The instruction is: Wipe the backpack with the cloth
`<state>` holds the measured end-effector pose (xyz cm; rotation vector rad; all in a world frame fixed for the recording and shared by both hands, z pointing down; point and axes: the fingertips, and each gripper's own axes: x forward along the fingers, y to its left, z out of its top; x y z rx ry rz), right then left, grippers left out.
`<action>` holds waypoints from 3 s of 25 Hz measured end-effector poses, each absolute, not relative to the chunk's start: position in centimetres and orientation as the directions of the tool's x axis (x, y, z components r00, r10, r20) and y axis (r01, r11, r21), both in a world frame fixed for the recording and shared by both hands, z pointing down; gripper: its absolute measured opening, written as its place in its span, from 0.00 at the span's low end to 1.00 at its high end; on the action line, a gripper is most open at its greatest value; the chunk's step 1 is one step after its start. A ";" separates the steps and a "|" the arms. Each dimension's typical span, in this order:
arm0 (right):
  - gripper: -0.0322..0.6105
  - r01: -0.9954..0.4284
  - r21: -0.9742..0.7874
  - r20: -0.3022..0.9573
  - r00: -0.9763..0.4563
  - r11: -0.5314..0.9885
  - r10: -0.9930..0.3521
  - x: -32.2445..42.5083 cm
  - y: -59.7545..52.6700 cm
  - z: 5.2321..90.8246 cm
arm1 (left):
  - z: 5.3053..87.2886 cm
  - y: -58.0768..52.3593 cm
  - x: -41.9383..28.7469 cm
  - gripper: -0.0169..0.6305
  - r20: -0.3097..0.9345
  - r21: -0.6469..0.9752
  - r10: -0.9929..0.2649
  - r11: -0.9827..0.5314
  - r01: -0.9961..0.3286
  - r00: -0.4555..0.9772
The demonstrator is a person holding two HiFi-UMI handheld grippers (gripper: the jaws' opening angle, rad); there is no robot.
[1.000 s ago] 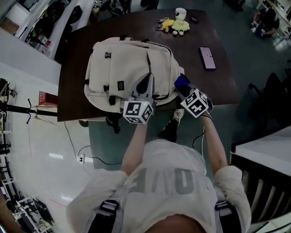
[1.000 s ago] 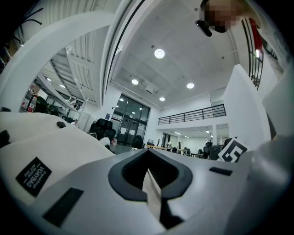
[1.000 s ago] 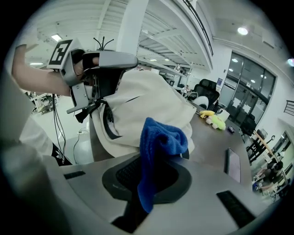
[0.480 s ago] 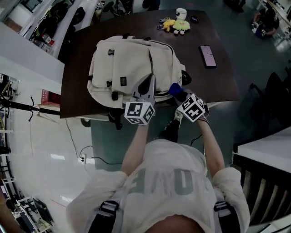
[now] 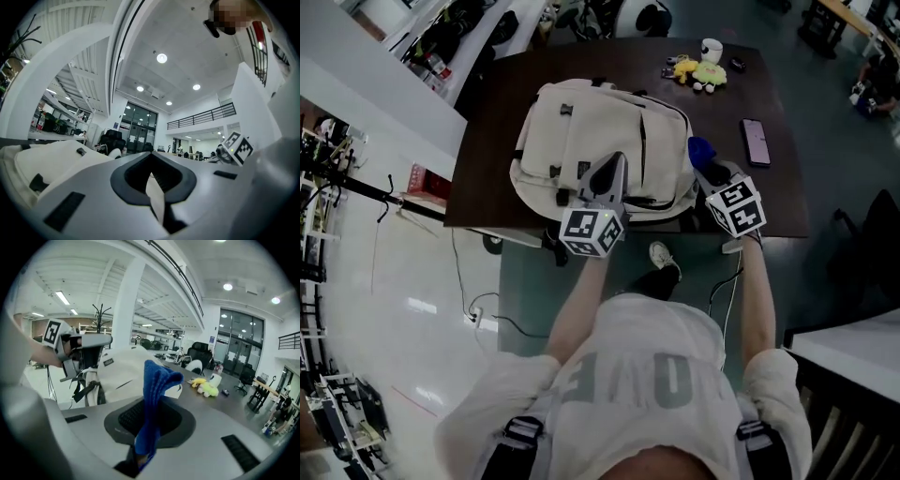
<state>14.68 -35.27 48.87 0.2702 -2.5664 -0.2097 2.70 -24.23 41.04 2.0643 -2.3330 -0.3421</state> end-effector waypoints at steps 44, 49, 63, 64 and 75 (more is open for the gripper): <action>0.11 0.974 0.162 0.680 -0.228 0.160 0.697 -25.7 -40.2 54.7 | 42.2 -40.0 -16.3 0.03 0.087 0.151 -0.915 0.402 -0.903 -0.393; 0.11 0.979 0.153 0.691 -0.202 0.133 0.694 -22.9 -41.0 55.3 | 42.1 -39.5 -16.8 0.03 0.076 0.205 -0.907 0.421 -0.883 -0.415; 0.11 0.965 0.124 0.718 -0.249 0.232 0.650 -13.6 -45.2 55.5 | 41.8 -39.9 -16.5 0.03 0.057 0.176 -0.905 0.424 -0.888 -0.421; 0.11 0.963 0.118 0.720 -0.251 0.242 0.647 -12.8 -45.4 55.6 | 41.9 -39.9 -16.4 0.03 0.065 0.166 -0.905 0.426 -0.889 -0.421; 0.11 0.940 0.072 0.705 -0.285 0.334 0.649 -5.6 -45.9 57.1 | 41.2 -41.3 -13.4 0.03 0.010 0.256 -0.927 0.365 -0.895 -0.376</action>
